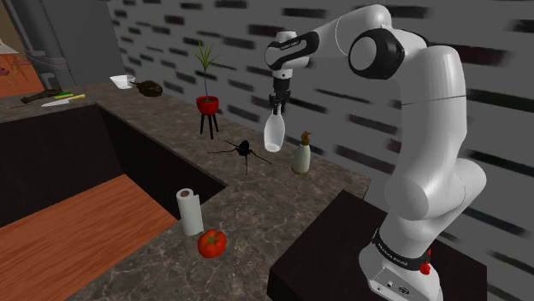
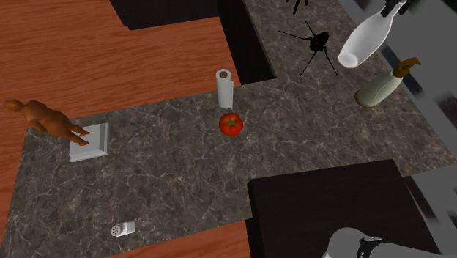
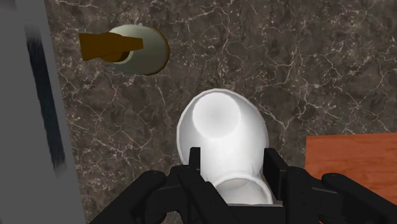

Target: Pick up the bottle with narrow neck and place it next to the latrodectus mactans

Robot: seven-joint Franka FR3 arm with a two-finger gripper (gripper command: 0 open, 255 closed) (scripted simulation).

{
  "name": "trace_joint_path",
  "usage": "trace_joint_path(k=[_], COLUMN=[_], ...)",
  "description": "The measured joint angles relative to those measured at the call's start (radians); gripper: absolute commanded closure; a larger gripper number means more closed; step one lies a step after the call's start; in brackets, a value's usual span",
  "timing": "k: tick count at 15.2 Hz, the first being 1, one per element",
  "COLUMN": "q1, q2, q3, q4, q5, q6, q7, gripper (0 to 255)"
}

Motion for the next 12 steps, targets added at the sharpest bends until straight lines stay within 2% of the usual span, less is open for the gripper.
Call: trace_joint_path(k=[12], q1=[-0.001], q2=[0.053], q3=[-0.003], q4=[-0.081], q5=[-0.005], q6=[0.133], q7=[0.003], gripper=[255])
